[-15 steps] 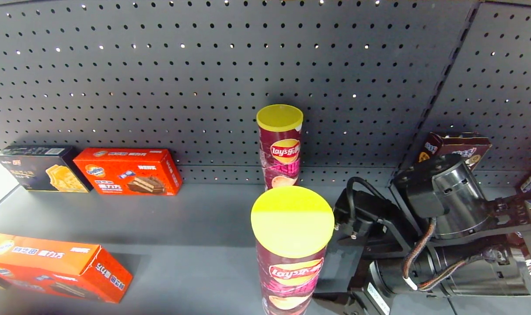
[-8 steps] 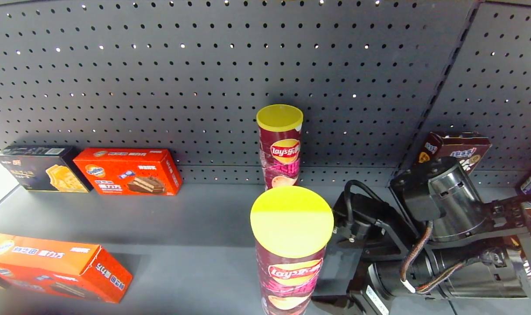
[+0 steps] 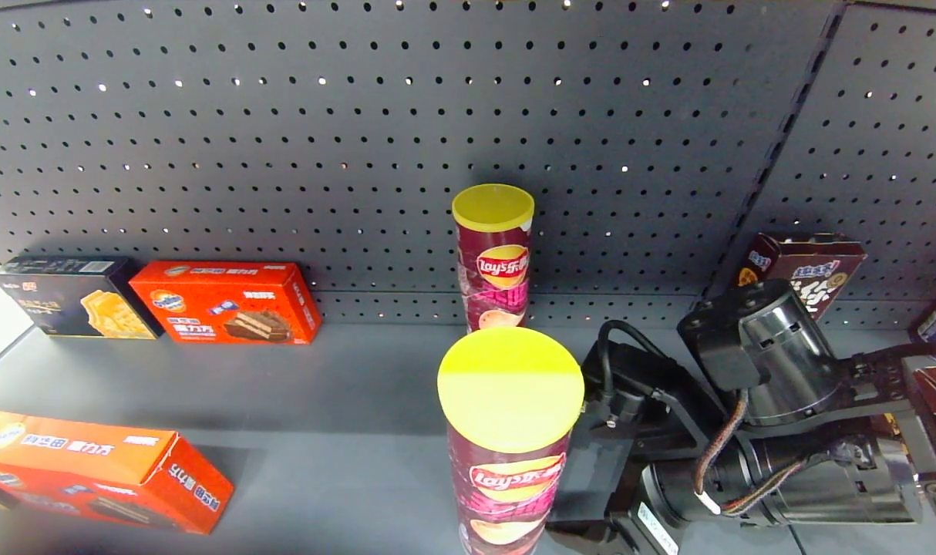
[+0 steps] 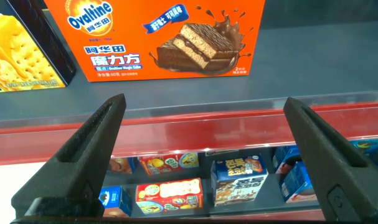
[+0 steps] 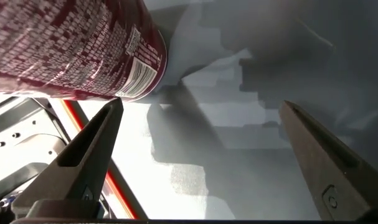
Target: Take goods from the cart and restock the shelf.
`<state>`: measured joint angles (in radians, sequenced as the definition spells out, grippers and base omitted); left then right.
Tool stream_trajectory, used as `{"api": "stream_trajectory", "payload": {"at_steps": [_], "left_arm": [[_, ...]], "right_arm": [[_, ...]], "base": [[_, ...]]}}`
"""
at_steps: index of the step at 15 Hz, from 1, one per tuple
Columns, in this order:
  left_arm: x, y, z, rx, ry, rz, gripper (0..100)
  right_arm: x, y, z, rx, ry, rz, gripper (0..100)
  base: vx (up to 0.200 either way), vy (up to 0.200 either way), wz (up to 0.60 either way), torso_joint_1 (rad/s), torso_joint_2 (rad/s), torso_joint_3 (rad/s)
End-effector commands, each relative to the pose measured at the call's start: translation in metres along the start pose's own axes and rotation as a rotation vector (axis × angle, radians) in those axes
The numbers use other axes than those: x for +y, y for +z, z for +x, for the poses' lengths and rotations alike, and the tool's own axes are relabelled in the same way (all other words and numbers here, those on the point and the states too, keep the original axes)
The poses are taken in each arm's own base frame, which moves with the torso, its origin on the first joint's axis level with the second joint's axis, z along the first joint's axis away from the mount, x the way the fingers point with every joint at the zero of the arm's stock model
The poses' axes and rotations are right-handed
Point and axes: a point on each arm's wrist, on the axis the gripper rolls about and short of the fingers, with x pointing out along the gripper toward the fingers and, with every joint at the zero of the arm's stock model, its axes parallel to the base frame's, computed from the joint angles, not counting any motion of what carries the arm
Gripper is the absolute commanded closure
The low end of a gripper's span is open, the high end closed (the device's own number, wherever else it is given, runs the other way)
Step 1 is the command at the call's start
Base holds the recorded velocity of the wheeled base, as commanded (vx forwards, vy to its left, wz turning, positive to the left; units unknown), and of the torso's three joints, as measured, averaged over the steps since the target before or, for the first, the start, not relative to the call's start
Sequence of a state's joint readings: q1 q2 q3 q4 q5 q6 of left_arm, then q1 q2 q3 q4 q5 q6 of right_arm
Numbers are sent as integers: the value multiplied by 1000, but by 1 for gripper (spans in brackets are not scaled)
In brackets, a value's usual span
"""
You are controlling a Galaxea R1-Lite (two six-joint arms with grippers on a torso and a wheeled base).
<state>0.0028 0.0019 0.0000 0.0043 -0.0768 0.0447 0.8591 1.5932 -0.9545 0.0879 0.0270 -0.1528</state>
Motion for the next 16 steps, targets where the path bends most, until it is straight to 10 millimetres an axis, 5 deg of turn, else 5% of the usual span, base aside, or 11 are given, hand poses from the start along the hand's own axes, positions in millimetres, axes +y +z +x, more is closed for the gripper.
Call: {"api": "stream_trajectory", "payload": {"at_steps": [1,6,10,15,16], "left_arm": [[0,0,0,0,0,0,0],[0,0,0,0,0,0,0],[0,0,0,0,0,0,0],[0,0,0,0,0,0,0],[0,0,0,0,0,0,0]], "right_arm": [[0,-1,0,-1,0,-1,0],[-11,12,-27,-148,-53,80,0],[-31,22,-90,-376,-167,127,0],[-34,-4,-175,-651,-359,156,0],[-34,-5,-176,-654,-363,155,0]], "base": [[0,0,0,0,0,0],[0,0,0,0,0,0],[0,0,0,0,0,0],[0,0,0,0,0,0],[0,0,0,0,0,0]]}}
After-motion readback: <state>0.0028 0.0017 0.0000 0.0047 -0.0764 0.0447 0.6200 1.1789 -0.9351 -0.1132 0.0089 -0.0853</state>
